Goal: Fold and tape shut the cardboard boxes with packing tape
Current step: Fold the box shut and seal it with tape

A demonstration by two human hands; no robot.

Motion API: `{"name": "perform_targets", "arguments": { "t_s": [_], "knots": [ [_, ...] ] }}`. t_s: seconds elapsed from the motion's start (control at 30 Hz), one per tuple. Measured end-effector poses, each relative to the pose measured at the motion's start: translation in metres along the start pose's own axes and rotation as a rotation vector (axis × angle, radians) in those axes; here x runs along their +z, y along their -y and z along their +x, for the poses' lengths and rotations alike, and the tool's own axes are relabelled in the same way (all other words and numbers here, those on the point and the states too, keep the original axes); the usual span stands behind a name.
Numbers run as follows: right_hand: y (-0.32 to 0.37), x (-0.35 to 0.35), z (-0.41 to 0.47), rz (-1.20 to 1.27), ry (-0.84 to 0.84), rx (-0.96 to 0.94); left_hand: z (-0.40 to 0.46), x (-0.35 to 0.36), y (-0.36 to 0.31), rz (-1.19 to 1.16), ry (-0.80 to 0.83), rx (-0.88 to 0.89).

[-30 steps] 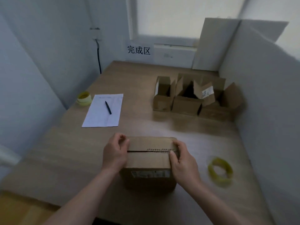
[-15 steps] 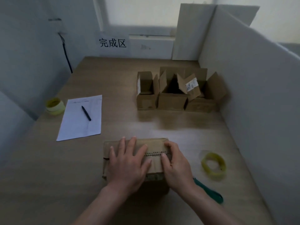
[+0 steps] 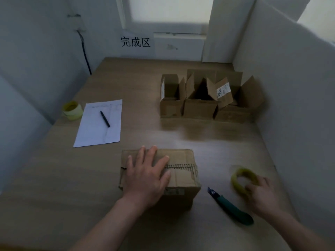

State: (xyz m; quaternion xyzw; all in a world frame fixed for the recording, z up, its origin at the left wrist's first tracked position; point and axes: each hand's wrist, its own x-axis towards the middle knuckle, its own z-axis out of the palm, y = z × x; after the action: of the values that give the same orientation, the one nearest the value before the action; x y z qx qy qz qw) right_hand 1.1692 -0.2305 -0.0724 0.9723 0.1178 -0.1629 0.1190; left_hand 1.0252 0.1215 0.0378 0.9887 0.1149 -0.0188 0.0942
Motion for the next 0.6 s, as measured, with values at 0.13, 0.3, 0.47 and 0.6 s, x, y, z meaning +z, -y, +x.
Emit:
{"name": "perform_targets", "arguments": {
  "t_s": [0.13, 0.3, 0.47, 0.6],
  "knots": [
    [0.024, -0.056, -0.003, 0.752, -0.206, -0.071, 0.000, -0.001, -0.003, -0.005, -0.006, -0.003],
    [0.098, -0.165, -0.053, 1.524, -0.174, -0.450, -0.003, 0.004, -0.004, -0.037, -0.057, -0.005],
    [0.159, -0.178, -0.085, 1.630, -0.063, -0.659, -0.006, 0.001, -0.003, -0.244, -0.212, -0.005],
    [0.174, -0.162, -0.084, 1.600, -0.090, -0.615, -0.008, -0.007, 0.005, -0.647, -0.477, -0.073]
  ]
}}
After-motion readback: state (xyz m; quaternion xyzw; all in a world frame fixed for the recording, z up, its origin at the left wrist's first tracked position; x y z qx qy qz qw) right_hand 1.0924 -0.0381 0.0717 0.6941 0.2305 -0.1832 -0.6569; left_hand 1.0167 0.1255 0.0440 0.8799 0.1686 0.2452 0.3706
